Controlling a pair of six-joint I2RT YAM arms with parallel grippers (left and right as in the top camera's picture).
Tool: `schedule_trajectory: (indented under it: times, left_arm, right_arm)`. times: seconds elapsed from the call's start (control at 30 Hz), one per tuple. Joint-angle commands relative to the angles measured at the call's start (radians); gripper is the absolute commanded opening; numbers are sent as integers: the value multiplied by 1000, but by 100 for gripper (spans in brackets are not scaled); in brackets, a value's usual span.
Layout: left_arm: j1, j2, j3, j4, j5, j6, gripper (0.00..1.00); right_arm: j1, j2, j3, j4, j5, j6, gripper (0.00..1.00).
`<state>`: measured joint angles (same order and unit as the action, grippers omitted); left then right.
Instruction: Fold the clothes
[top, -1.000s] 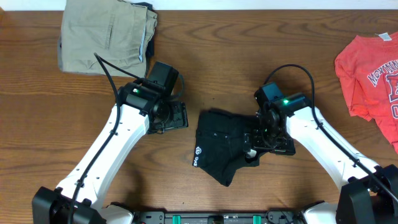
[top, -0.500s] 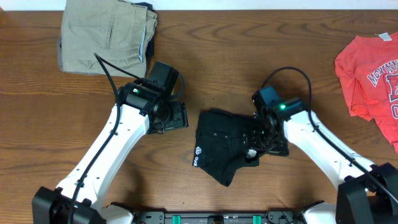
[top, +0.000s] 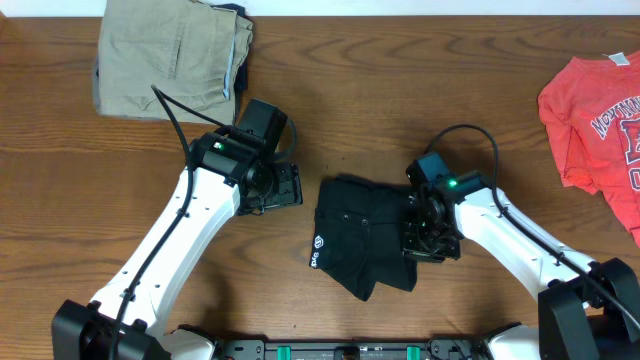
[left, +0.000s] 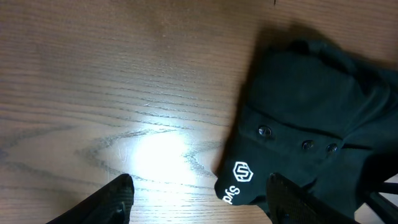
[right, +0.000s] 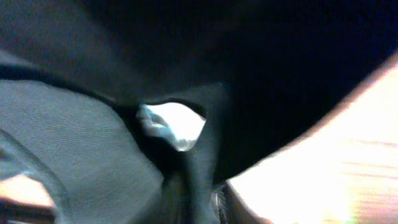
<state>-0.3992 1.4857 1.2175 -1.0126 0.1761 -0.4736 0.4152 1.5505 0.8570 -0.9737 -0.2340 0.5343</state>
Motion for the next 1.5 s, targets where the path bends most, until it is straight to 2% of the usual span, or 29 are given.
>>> schedule_trajectory:
  times: [0.0, 0.37, 0.53, 0.63, 0.73, 0.77, 0.87, 0.9, 1.03, 1.07, 1.13, 1.17, 1.4, 1.43, 1.47]
  left_arm:
    - [3, 9, -6, 0, -13, 10, 70]
    - [3, 9, -6, 0, -13, 10, 70]
    - [3, 9, -6, 0, -13, 10, 70]
    - [3, 9, -6, 0, -13, 10, 70]
    - [3, 9, -6, 0, -13, 10, 70]
    - [3, 9, -6, 0, -13, 10, 70]
    - [3, 9, -6, 0, -13, 10, 70]
    - [3, 9, -6, 0, -13, 10, 70]
    - [3, 9, -6, 0, -13, 29, 70]
    - [3, 9, -6, 0, -13, 28, 70]
    - [3, 9, -6, 1, -13, 28, 70]
    - [3, 9, -6, 1, -13, 28, 70]
    - [3, 9, -6, 1, -13, 28, 70]
    - [3, 9, -6, 2, -13, 28, 70]
    - [3, 9, -6, 4, -13, 28, 70]
  right_arm:
    - [-16, -13, -2, -15, 69, 4, 1]
    - [-144, -13, -2, -81, 232, -1, 1]
    - [-175, -13, -2, -85, 233, -15, 2]
    - [-176, -13, -1, -85, 235, -35, 24]
    - [-177, -13, 14, -93, 239, -35, 32]
    - [-180, -13, 29, -102, 244, -35, 38]
    - [-194, -13, 106, -157, 272, -35, 81]
    - [-202, -13, 143, -181, 283, -38, 89]
    - [-238, -13, 297, -234, 278, -104, 88]
    - [-243, -13, 328, -232, 261, -130, 84]
    - [-245, -13, 368, -205, 219, -188, 65]
    - [-245, -13, 377, -183, 190, -223, 60]
    - [-244, -6, 316, -55, 10, -346, 58]
    - [-244, -6, 300, -35, -20, -358, 54]
    - [-244, -6, 281, -12, -47, -356, 44]
